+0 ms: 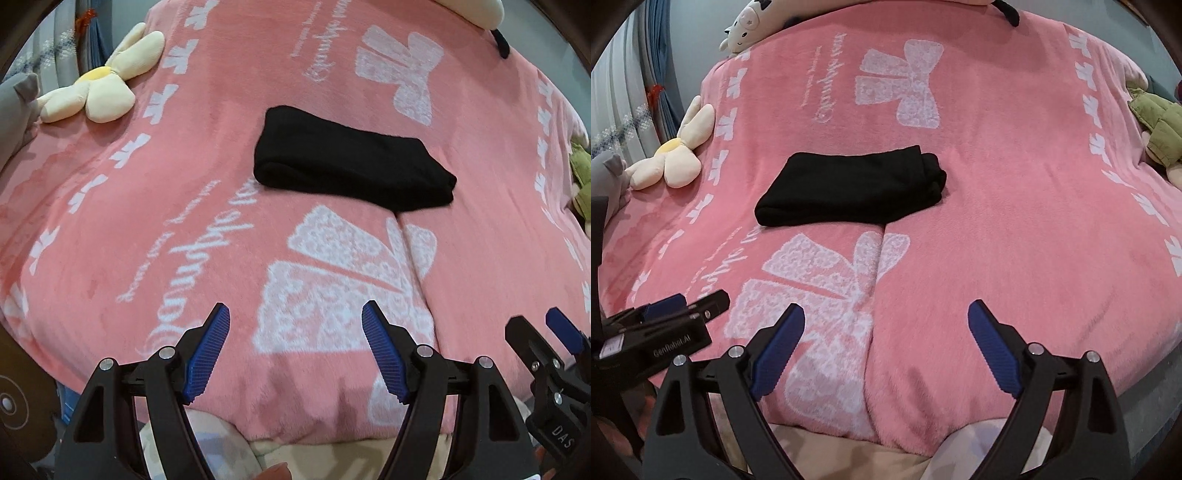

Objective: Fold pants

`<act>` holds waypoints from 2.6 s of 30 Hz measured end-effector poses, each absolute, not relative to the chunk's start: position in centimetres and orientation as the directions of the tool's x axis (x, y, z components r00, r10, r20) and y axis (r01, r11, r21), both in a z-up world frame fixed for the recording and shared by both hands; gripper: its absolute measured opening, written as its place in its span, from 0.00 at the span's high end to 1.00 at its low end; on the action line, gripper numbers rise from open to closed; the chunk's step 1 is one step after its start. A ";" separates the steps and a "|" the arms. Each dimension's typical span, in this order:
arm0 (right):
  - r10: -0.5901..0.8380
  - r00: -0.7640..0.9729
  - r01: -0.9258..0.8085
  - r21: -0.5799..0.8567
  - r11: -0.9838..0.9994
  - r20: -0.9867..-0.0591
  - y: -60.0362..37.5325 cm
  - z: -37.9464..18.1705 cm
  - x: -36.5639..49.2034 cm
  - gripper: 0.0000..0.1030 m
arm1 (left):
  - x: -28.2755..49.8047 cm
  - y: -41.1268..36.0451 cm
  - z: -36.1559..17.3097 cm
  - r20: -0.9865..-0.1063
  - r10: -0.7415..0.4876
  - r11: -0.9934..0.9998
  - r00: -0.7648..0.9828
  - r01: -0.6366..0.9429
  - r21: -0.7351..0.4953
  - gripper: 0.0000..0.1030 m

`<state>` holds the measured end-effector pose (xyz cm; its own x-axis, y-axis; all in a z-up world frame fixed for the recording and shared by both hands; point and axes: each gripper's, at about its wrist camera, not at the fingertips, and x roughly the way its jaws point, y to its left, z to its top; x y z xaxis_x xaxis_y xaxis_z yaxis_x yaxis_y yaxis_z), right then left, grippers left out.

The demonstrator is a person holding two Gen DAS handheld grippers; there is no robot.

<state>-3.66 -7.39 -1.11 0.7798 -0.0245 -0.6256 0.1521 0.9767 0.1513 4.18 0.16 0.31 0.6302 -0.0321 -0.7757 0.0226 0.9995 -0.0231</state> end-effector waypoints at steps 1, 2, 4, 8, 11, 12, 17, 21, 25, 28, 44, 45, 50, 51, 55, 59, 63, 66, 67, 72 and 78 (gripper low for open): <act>-0.029 0.779 0.156 0.149 0.976 -0.626 -7.2 -1.2 -3.8 0.15 | 4.0 0.1 0.2 -0.780 -0.038 0.999 0.625 0.031 -0.025 0.31; -0.033 0.779 0.159 0.146 0.976 -0.627 -7.1 -1.2 -3.9 0.15 | 3.8 0.0 0.0 -0.783 -0.045 0.999 0.620 0.037 -0.028 0.31; -0.034 0.773 0.159 0.142 0.977 -0.633 -7.0 -1.3 -3.9 0.15 | 3.5 -0.1 -0.2 -0.788 -0.053 0.998 0.614 0.046 -0.031 0.31; -0.033 0.769 0.162 0.144 0.976 -0.639 -6.8 -1.4 -3.9 0.15 | 3.3 0.0 -0.5 -0.795 -0.070 0.997 0.603 0.055 -0.046 0.33; -0.033 0.768 0.159 0.140 0.977 -0.640 -6.6 -1.4 -3.9 0.15 | 3.1 -0.2 -0.6 -0.796 -0.075 0.997 0.601 0.069 -0.042 0.33; -0.033 0.767 0.158 0.139 0.978 -0.641 -6.5 -1.4 -3.9 0.15 | 3.0 -0.2 -0.6 -0.796 -0.080 0.996 0.600 0.075 -0.044 0.34; -0.039 0.766 0.166 0.139 0.976 -0.642 -6.4 -1.5 -3.9 0.15 | 2.9 -0.4 -0.9 -0.801 -0.088 0.995 0.592 0.092 -0.041 0.37; -0.038 0.763 0.168 0.141 0.976 -0.646 -6.6 -1.7 -3.9 0.15 | 3.0 -0.3 -1.1 -0.807 -0.086 0.995 0.584 0.084 -0.045 0.37; -0.036 0.756 0.170 0.144 0.975 -0.653 -6.5 -2.1 -3.9 0.15 | 3.1 -0.2 -1.4 -0.812 -0.079 0.996 0.578 0.079 -0.040 0.37; -0.035 0.754 0.169 0.143 0.975 -0.655 -6.5 -2.2 -3.9 0.15 | 3.0 -0.3 -1.5 -0.813 -0.077 0.996 0.577 0.082 -0.036 0.37; -0.034 0.753 0.171 0.145 0.975 -0.657 -6.1 -2.4 -4.1 0.15 | 2.9 -0.2 -2.0 -0.822 -0.070 0.996 0.565 0.087 -0.026 0.37; -0.034 0.753 0.171 0.145 0.975 -0.658 -6.0 -2.4 -4.2 0.15 | 2.9 -0.2 -2.1 -0.824 -0.073 0.996 0.562 0.089 -0.028 0.37; -0.034 0.752 0.171 0.146 0.974 -0.658 -6.1 -2.4 -4.1 0.15 | 2.8 -0.2 -2.1 -0.825 -0.073 0.996 0.560 0.090 -0.027 0.37; -0.034 0.753 0.171 0.145 0.975 -0.657 -6.1 -2.4 -4.1 0.15 | 2.8 -0.2 -2.1 -0.825 -0.076 0.995 0.560 0.092 -0.029 0.37; -0.034 0.753 0.169 0.143 0.975 -0.657 -6.0 -2.5 -4.2 0.15 | 2.9 -0.2 -2.1 -0.825 -0.076 0.995 0.560 0.092 -0.029 0.37; -0.032 0.753 0.169 0.146 0.975 -0.657 -5.9 -2.5 -4.2 0.15 | 2.8 -0.2 -2.1 -0.824 -0.076 0.995 0.561 0.093 -0.028 0.37; -0.033 0.754 0.170 0.146 0.975 -0.656 -5.8 -2.5 -4.2 0.15 | 2.8 -0.3 -2.0 -0.824 -0.076 0.995 0.562 0.097 -0.026 0.37; -0.032 0.752 0.167 0.144 0.975 -0.658 -5.9 -2.5 -4.2 0.15 | 2.8 -0.3 -2.0 -0.825 -0.075 0.995 0.561 0.096 -0.025 0.37; -0.030 0.753 0.167 0.146 0.975 -0.658 -6.0 -2.5 -4.1 0.15 | 2.7 -0.2 -2.0 -0.825 -0.077 0.995 0.560 0.097 -0.026 0.37; -0.032 0.753 0.168 0.146 0.975 -0.657 -5.8 -2.5 -4.2 0.15 | 2.7 -0.2 -2.0 -0.825 -0.075 0.995 0.560 0.098 -0.024 0.37; -0.033 0.752 0.170 0.145 0.975 -0.658 -5.8 -2.5 -4.2 0.15 | 2.6 -0.3 -1.9 -0.824 -0.073 0.994 0.562 0.105 -0.017 0.37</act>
<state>-4.17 -5.79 -2.54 0.7523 -0.0333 -0.6580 0.1696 0.9748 0.1447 2.61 -0.31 -1.89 0.5619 -0.0729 -0.8240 0.1048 0.9944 -0.0165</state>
